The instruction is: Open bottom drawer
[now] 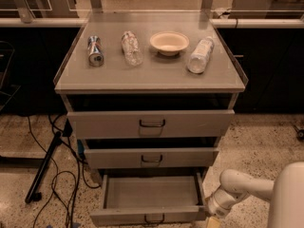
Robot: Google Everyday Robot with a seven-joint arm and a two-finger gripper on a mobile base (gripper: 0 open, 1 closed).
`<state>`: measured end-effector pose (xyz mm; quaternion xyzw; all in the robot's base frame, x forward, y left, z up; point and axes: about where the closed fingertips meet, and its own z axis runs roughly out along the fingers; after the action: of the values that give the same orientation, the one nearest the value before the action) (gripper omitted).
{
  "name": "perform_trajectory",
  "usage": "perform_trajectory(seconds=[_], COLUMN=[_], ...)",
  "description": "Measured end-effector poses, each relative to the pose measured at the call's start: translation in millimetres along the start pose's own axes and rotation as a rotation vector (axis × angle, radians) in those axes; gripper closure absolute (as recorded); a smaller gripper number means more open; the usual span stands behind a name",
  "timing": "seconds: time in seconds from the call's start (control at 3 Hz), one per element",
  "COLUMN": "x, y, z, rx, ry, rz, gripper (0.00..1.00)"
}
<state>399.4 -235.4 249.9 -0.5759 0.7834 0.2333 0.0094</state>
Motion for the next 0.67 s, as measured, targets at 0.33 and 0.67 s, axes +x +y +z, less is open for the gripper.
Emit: perform_trajectory(seconds=[0.33, 0.67], x=[-1, -10], y=[-2, -12], z=[-1, 18], rx=[0.004, -0.020], ry=[-0.002, 0.023], rz=[0.001, -0.026], gripper=[0.00, 0.00])
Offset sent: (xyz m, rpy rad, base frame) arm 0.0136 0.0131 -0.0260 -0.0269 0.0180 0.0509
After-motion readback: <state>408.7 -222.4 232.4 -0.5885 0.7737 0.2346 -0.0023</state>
